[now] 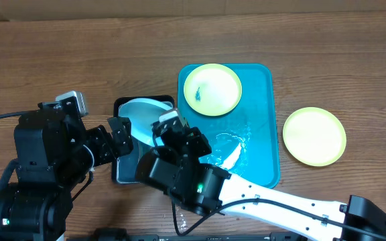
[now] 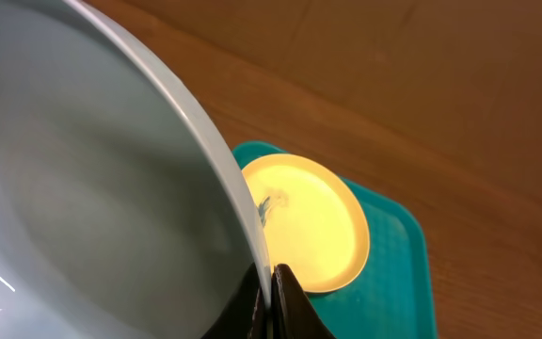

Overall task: Clean dirty plates on tray and stack at the side
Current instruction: 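Lift the lower plate with the right gripper and tilt it over the black tray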

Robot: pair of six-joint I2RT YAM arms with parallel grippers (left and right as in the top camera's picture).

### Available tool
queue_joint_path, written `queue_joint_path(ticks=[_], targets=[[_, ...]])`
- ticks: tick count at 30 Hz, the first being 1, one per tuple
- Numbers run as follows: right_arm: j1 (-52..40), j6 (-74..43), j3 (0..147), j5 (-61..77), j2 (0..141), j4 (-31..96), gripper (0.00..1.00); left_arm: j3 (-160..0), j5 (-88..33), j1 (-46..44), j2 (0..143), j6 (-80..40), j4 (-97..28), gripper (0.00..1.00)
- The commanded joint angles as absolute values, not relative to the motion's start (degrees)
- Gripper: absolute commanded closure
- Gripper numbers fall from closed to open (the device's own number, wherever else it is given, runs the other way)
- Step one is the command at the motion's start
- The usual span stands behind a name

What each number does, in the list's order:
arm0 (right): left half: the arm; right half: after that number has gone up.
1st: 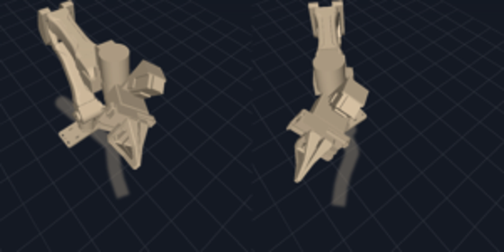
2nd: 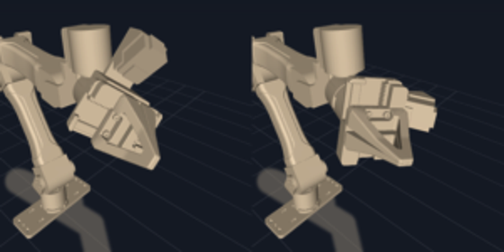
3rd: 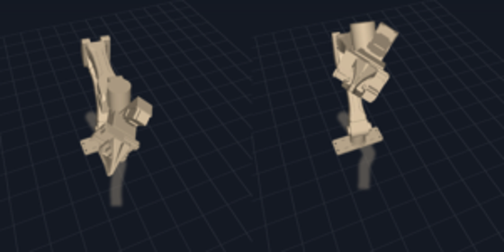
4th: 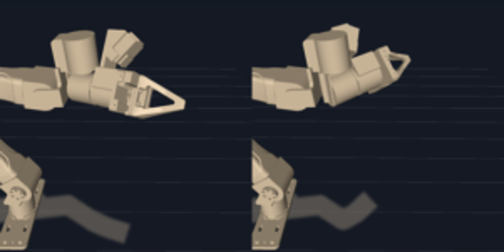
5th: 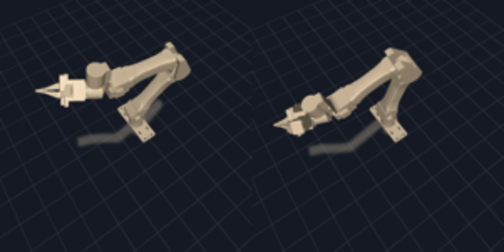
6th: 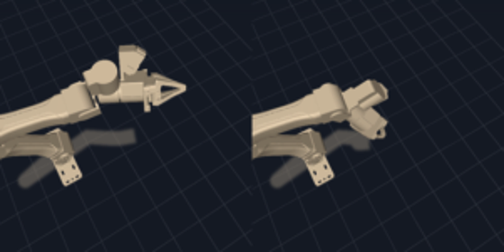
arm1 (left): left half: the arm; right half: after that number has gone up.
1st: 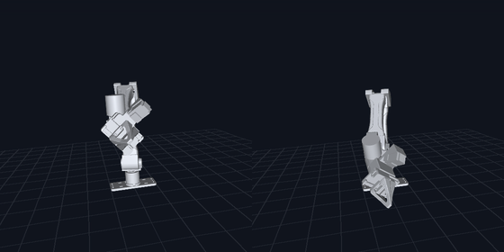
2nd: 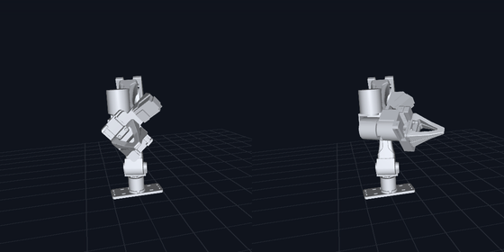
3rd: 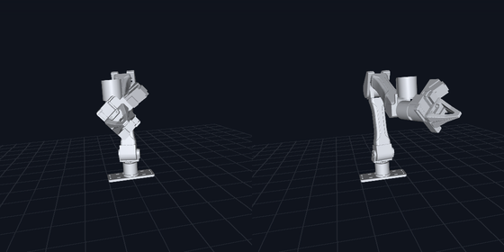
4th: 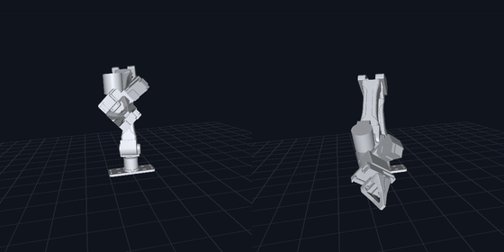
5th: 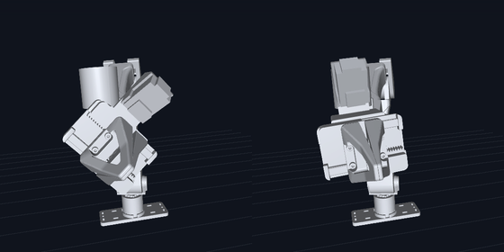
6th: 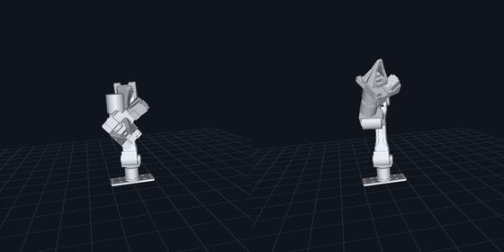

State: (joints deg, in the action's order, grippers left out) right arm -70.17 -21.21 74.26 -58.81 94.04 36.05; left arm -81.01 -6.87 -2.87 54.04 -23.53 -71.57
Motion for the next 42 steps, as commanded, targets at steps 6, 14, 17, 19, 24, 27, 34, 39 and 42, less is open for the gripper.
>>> queue_joint_path(ticks=[6,14,17,19,24,27,34,39,42], targets=[[-72.1,-19.0,75.5,-63.4,93.6,36.5,0.96,-81.9,-7.1,-2.6,53.9,-22.2,-71.4,0.00],[-72.8,-19.0,75.5,-67.8,93.6,36.5,0.96,-81.9,-7.1,-2.6,53.9,-22.2,-71.4,0.00],[-73.6,-19.0,75.5,-69.0,93.6,36.5,0.96,-81.9,-7.1,-2.6,53.9,-22.3,-71.4,0.00],[-73.9,-19.0,75.5,-69.0,93.6,36.5,0.96,-81.9,-7.1,-2.6,53.9,-22.2,-71.4,0.00],[-74.6,-19.0,75.5,-69.4,93.6,36.5,0.96,-81.9,-7.1,-2.6,53.9,-22.2,-71.4,0.00],[-74.6,-19.0,75.5,-69.8,93.6,36.5,0.96,-81.9,-7.1,-2.6,53.9,-22.2,-71.4,0.00],[-74.6,-19.0,75.5,-69.8,93.6,36.5,0.96,-81.9,-7.1,-2.6,53.9,-22.2,-71.6,0.00],[-74.6,-19.0,75.5,-69.8,93.6,36.5,0.96,-81.9,-7.1,-2.6,53.9,-22.2,-71.7,0.00],[-74.6,-19.0,75.5,-69.8,93.6,36.5,0.96,-81.9,-7.1,-2.6,53.9,-22.2,-71.7,0.00]])
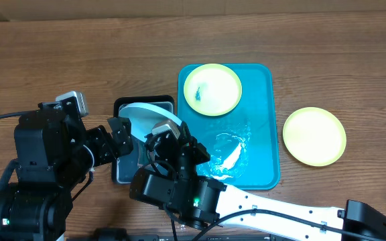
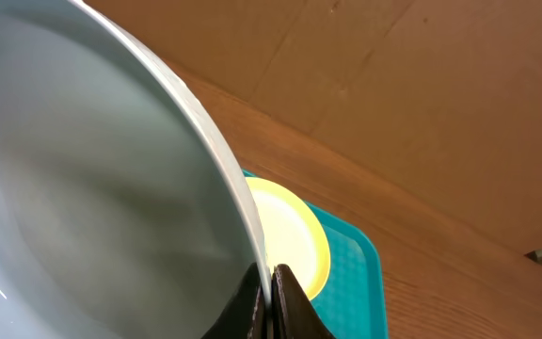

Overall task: Clean dirty plates on tray and stack at the side
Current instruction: 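Lift the lower plate with the right gripper and tilt it over the black tray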

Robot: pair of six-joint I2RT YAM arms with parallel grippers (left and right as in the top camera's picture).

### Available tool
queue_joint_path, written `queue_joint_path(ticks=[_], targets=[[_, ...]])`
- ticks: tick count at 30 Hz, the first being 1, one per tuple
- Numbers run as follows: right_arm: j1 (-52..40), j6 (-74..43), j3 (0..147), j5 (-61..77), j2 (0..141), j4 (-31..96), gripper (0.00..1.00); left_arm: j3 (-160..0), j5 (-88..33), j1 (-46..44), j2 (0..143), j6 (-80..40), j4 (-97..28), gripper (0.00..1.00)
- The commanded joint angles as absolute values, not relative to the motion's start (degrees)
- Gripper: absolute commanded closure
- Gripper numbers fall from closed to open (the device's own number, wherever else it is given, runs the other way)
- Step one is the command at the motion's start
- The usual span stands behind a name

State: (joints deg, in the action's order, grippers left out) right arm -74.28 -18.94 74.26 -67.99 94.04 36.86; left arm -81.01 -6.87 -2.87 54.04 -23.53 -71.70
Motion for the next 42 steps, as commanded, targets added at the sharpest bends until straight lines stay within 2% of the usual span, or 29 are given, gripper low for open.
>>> queue_joint_path(ticks=[1,21,25,27,29,32,35,39,42], targets=[[-74.6,-19.0,75.5,-69.8,93.6,36.5,0.96,-81.9,-7.1,-2.6,53.9,-22.2,-71.8,0.00],[-74.9,-18.9,75.5,-70.2,93.6,34.6,0.96,-81.9,-7.1,-2.6,54.0,-22.3,-71.8,0.00],[-74.8,-19.5,75.5,-73.2,93.6,32.4,0.96,-81.9,-7.1,-2.6,54.0,-22.3,-71.8,0.00],[-75.4,-15.6,75.5,-73.3,93.6,31.4,0.96,-81.9,-7.1,-2.6,54.0,-22.3,-71.8,0.00],[-75.1,-15.4,75.5,-78.7,93.6,31.1,0.96,-81.9,-7.1,-2.6,54.0,-22.3,-71.8,0.00],[-75.1,-15.6,75.5,-72.8,93.6,29.9,0.96,-81.9,-7.1,-2.6,54.0,-22.3,-71.8,0.00],[-75.4,-13.9,75.4,-74.6,93.6,30.3,0.96,-81.9,-7.1,-2.6,54.0,-22.3,-71.8,0.00],[-75.6,-15.8,75.4,-68.1,93.6,28.6,0.96,-81.9,-7.1,-2.6,54.0,-22.3,-71.8,0.00],[-75.6,-15.8,75.4,-68.1,93.6,29.0,0.96,-81.9,-7.1,-2.6,54.0,-22.3,-71.8,0.00]])
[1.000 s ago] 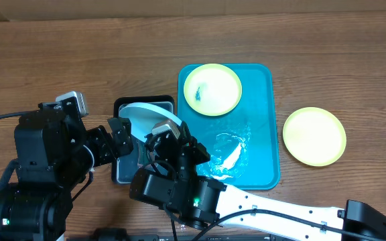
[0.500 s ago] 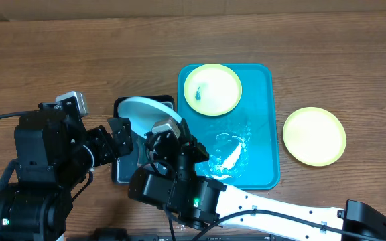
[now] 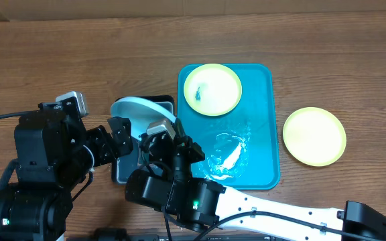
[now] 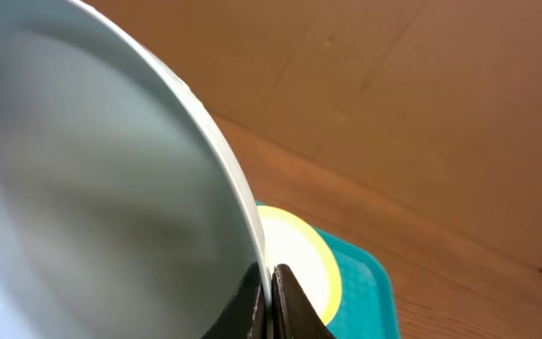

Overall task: Clean dirty plates on tray and stack at the side
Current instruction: 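Lift the lower plate with the right gripper and tilt it over the black tray, then carry the plate right and stack it on the cleaned plate beside the teal tray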

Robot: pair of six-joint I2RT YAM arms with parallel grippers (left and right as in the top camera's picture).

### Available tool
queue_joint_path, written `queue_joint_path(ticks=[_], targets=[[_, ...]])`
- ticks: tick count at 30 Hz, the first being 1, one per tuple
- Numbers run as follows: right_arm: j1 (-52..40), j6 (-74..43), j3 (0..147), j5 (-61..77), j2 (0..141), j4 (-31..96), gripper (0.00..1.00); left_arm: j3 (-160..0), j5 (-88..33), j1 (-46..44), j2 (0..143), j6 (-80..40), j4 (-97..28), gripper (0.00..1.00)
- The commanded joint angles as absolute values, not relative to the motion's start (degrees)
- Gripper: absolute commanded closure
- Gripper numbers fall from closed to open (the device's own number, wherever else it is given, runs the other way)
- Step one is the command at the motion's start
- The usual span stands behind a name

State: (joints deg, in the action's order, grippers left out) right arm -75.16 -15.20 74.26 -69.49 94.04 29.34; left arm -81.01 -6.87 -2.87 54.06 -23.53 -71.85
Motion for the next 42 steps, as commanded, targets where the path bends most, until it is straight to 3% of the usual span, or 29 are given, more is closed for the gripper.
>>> queue_joint_path(ticks=[1,42], targets=[[-75.3,-15.9,75.4,-68.0,93.6,28.8,0.96,-81.9,-7.1,-2.6,54.0,-22.3,-71.8,0.00],[-74.5,-13.1,75.4,-70.6,93.6,26.0,0.96,-81.9,-7.1,-2.6,54.0,-22.3,-71.8,0.00]])
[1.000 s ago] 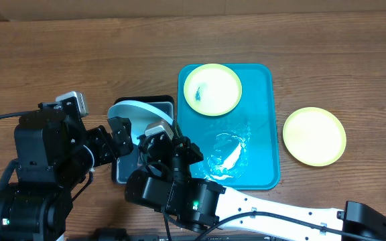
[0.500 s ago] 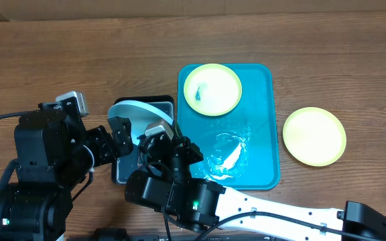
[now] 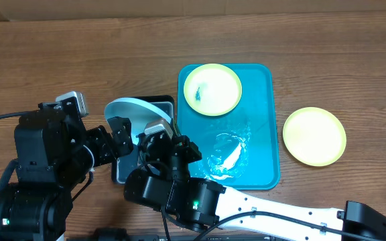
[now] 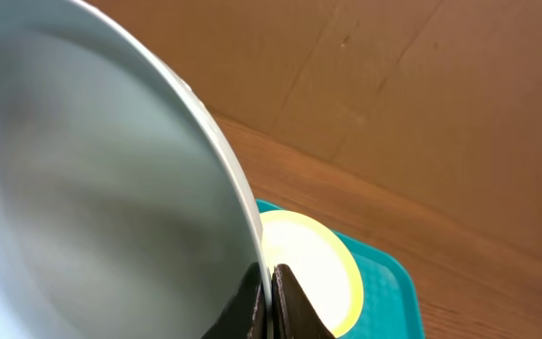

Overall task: Clean dirty plates on tray and stack at the side
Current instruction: 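Carry the plate right and stack it on the cleaned plate beside the teal tray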

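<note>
My right gripper [image 4: 271,282] is shut on the rim of a light-blue plate [image 4: 92,188]. It holds that plate [image 3: 127,107] tilted on edge over a black bin [image 3: 161,100], with the gripper [image 3: 155,131] above the bin's middle. A yellow plate [image 3: 212,90] with a small blue smear lies at the far end of the teal tray [image 3: 260,167]; it also shows beyond the fingers [image 4: 309,264]. A second yellow plate [image 3: 314,136] lies on the table right of the tray. My left gripper [image 3: 117,134] sits at the bin's left edge, its jaws unclear.
A wet, glistening patch [image 3: 225,152] covers the middle of the tray. The left arm's bulky body [image 3: 45,147] fills the table's left side. A brown cardboard wall [image 4: 422,113] stands behind the table.
The light-blue plate, still gripped by the right gripper, has shifted slightly left over the bin. In the wrist view the yellow plate and tray show a little more. The left arm is unchanged.
The right gripper first held the light-blue plate tilted over the bin's right part, next to the tray. At each later moment the plate and wrist stood a bit further left over the bin. The grip stayed shut throughout, and both yellow plates stayed put.
</note>
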Robot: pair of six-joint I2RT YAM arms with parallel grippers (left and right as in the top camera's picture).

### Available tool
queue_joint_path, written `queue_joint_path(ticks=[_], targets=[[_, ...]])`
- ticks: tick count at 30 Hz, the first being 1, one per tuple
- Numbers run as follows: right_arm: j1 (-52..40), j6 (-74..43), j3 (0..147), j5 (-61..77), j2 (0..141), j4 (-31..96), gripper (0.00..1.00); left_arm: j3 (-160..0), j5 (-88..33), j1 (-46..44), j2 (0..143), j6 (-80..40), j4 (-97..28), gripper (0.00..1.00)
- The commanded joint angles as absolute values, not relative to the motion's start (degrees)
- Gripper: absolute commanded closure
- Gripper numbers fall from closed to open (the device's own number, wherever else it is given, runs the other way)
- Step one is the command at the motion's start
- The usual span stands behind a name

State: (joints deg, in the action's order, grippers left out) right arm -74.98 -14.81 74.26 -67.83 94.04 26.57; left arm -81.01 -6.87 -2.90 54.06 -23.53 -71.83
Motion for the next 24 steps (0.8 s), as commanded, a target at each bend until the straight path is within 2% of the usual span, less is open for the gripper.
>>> queue_joint_path(ticks=[1,4,6,8,9,11,13,16,19,21,24], targets=[[-74.0,-13.7,75.4,-72.4,93.6,25.9,0.96,-81.9,-7.1,-2.6,54.0,-22.3,-71.8,0.00],[-73.8,-13.5,75.5,-67.5,93.6,24.0,0.96,-81.9,-7.1,-2.6,54.0,-22.3,-71.8,0.00],[-73.9,-9.3,75.4,-69.4,93.6,24.1,0.96,-81.9,-7.1,-2.6,54.0,-22.3,-71.8,0.00],[-73.5,-11.7,75.5,-71.9,93.6,24.0,0.96,-81.9,-7.1,-2.6,54.0,-22.3,-71.8,0.00],[-73.4,-13.7,75.5,-69.4,93.6,23.2,0.96,-81.9,-7.1,-2.6,54.0,-22.2,-71.8,0.00],[-73.7,-10.0,75.5,-65.5,93.6,23.2,0.96,-81.9,-7.1,-2.6,54.0,-22.3,-71.8,0.00],[-73.8,-9.2,75.4,-68.3,93.6,23.7,0.96,-81.9,-7.1,-2.6,54.0,-22.2,-71.8,0.00],[-71.9,-19.5,75.4,-68.3,93.6,26.2,0.96,-81.9,-7.1,-2.6,54.0,-22.3,-71.8,0.00],[-67.6,-32.3,75.4,-52.6,93.6,31.9,0.96,-81.9,-7.1,-2.6,54.0,-22.3,-71.8,0.00],[-61.3,-44.7,75.4,-35.4,93.6,35.9,0.96,-81.9,-7.1,-2.6,54.0,-22.3,-71.8,0.00],[-51.7,-51.7,75.4,-13.2,93.6,36.7,0.96,-81.9,-7.1,-2.6,54.0,-22.3,-71.8,0.00]])
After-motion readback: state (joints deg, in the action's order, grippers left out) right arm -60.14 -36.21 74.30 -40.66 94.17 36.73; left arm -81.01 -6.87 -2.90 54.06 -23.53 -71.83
